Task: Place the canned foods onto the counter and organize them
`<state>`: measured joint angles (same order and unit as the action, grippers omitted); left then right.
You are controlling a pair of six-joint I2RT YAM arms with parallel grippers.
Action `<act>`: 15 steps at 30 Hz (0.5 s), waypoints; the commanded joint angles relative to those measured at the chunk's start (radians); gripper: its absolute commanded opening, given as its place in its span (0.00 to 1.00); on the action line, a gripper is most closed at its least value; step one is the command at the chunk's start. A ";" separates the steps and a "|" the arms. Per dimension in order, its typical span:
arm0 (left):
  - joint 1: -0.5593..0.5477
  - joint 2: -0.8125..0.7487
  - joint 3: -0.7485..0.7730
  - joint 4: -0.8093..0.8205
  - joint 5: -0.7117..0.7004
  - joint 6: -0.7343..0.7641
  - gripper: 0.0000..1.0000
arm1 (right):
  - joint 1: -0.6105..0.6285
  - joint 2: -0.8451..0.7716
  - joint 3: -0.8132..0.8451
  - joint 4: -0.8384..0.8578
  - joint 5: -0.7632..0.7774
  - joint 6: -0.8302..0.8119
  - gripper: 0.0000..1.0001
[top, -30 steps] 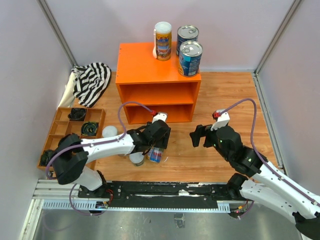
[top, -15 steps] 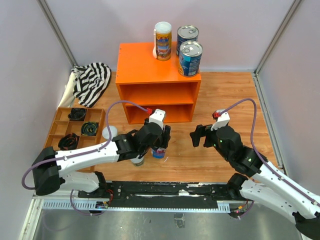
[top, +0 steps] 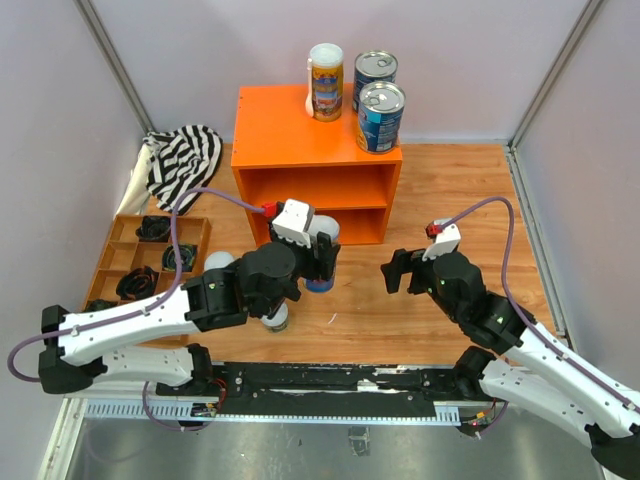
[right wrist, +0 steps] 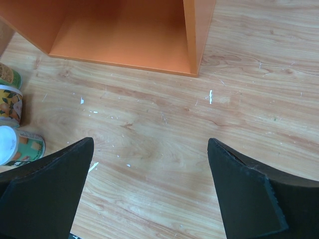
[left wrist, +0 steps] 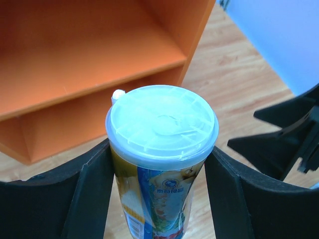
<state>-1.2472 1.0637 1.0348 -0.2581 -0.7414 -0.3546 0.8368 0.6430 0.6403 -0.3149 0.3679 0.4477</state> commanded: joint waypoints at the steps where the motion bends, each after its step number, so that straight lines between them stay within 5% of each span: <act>1: -0.025 -0.055 0.079 0.197 -0.140 0.104 0.00 | 0.003 -0.021 -0.005 -0.006 0.026 -0.001 0.97; 15: -0.049 0.016 0.217 0.572 -0.219 0.495 0.00 | 0.004 -0.028 -0.021 0.017 0.019 0.002 0.97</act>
<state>-1.2873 1.0771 1.1923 0.0029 -0.9161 -0.0261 0.8371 0.6250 0.6353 -0.3119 0.3683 0.4477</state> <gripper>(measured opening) 0.683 0.970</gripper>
